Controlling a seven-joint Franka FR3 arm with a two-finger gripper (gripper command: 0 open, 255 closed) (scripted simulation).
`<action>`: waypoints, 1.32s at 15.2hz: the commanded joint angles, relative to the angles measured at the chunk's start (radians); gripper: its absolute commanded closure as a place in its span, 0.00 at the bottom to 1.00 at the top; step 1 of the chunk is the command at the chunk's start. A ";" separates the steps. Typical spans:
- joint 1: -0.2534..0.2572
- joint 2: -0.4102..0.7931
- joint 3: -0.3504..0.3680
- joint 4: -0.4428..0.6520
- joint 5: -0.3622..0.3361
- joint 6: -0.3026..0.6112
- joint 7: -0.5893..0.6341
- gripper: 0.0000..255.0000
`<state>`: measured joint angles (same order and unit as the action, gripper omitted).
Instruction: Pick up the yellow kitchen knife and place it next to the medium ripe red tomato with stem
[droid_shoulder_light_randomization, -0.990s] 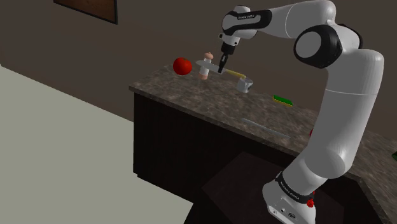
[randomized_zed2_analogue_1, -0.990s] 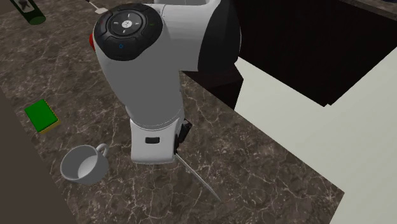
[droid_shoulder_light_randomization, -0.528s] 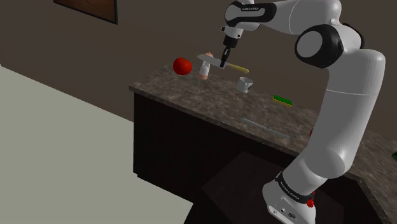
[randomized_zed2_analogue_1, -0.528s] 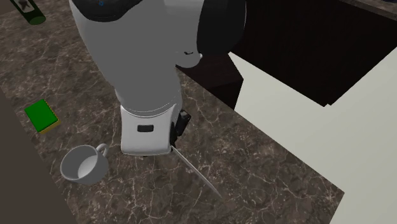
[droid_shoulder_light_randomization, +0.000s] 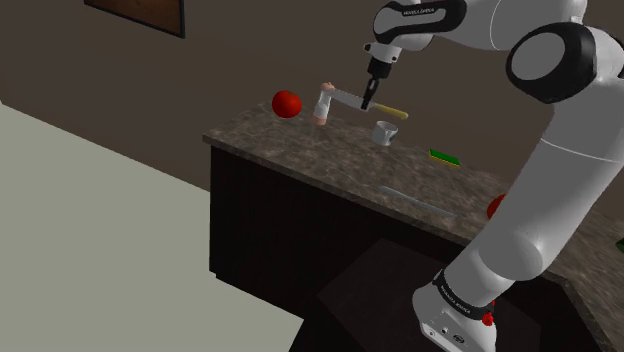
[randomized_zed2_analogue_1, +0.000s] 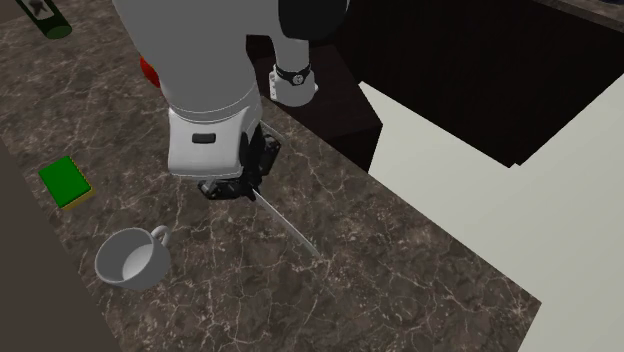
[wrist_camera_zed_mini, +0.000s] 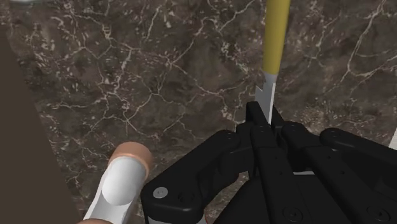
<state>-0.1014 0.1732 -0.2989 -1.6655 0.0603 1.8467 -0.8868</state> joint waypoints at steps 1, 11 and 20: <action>-0.001 -0.080 -0.008 -0.104 -0.023 0.026 -0.008 1.00; -0.053 -0.438 -0.047 -0.488 -0.145 0.071 -0.051 1.00; -0.155 -0.740 -0.089 -0.726 -0.263 0.021 -0.121 1.00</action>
<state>-0.2437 -0.5366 -0.3810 -2.3717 -0.1898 1.8762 -0.9953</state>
